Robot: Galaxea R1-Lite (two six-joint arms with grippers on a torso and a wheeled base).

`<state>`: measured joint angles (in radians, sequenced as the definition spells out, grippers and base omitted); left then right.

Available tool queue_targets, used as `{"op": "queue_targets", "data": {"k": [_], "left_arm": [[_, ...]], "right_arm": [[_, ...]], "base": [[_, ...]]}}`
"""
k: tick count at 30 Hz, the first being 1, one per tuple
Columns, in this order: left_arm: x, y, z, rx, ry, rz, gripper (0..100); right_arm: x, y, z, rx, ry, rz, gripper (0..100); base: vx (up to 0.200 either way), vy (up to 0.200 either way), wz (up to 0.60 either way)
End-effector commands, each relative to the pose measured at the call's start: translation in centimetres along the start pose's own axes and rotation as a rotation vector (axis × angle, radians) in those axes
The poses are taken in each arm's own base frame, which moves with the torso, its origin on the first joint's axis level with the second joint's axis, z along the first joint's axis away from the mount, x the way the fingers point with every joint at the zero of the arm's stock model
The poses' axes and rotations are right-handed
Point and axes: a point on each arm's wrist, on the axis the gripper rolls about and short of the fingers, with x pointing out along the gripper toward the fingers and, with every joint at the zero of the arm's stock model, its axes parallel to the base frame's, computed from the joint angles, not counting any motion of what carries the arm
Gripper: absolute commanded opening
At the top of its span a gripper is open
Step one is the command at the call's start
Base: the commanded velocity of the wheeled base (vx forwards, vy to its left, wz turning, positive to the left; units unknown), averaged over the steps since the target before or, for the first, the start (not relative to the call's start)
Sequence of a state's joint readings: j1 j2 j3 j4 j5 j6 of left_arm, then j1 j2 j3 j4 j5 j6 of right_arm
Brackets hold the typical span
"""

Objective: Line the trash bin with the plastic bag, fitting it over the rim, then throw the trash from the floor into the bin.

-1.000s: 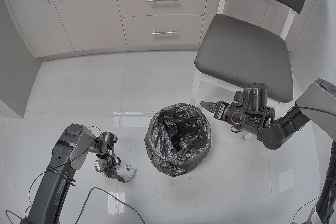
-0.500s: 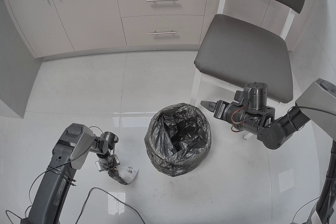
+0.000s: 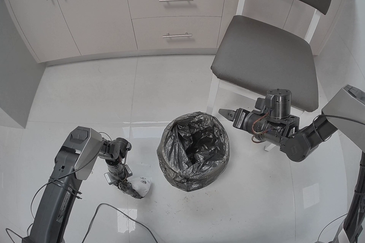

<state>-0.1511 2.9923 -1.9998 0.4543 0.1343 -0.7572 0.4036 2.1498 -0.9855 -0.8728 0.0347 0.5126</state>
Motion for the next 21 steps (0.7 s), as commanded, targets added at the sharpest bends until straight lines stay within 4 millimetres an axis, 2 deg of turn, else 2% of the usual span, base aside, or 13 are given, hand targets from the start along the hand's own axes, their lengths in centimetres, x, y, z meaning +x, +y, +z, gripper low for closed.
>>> {"op": "queue_targets", "data": {"k": [1,5,6,7,8,9,12,13,14,15,17,21], "left_arm": [[-5.7,-1.5,0.8,-0.021,-0.007,-0.062,0],[-9.7,-2.2,0.9,-0.022,0.001,-0.113,0],[-9.7,-2.2,0.9,-0.022,0.001,-0.113,0],[-11.5,-2.6,0.9,-0.019,-0.003,-0.144,0],[-12.4,-2.9,0.8,-0.011,-0.011,-0.156,0],[-12.8,-3.0,0.7,-0.008,-0.015,-0.161,0],[-16.2,-4.3,-0.2,0.023,-0.041,-0.205,0],[-16.5,-4.3,-0.3,0.026,-0.043,-0.207,0],[-18.1,-4.8,-1.0,0.047,-0.050,-0.222,0],[-18.2,-4.9,-1.0,0.049,-0.049,-0.223,0],[-21.1,-5.9,-2.3,0.086,-0.074,-0.266,0],[-24.0,-6.6,-3.9,0.129,-0.089,-0.300,0]], "right_arm": [[-0.1,0.0,0.0,-0.002,0.002,0.001,100],[-0.3,0.2,0.3,-0.002,-0.004,0.008,100],[-0.3,0.2,0.3,-0.002,-0.004,0.008,100],[-0.3,0.2,0.3,-0.002,-0.005,0.007,100],[-0.4,0.2,0.4,-0.002,-0.006,0.008,100],[-0.4,0.2,0.4,-0.001,-0.008,0.008,100],[-0.9,0.5,1.1,0.000,-0.029,0.015,100],[-0.9,0.5,1.2,0.000,-0.031,0.018,100],[-1.2,0.5,1.7,0.001,-0.044,0.019,100],[-1.3,0.6,1.8,0.001,-0.045,0.021,100],[-1.7,0.7,2.4,0.003,-0.060,0.026,100],[-2.1,0.9,2.6,0.002,-0.066,0.030,100]], "base": [[0.000,0.000,0.00],[0.000,0.000,0.00],[0.000,0.000,0.00],[0.000,0.000,0.00],[0.000,0.000,0.00],[0.000,0.000,0.00],[0.000,0.000,0.00],[0.000,0.000,0.00],[0.000,0.000,0.00],[0.000,0.000,0.00],[0.000,0.000,0.00],[0.000,0.000,0.00]]}}
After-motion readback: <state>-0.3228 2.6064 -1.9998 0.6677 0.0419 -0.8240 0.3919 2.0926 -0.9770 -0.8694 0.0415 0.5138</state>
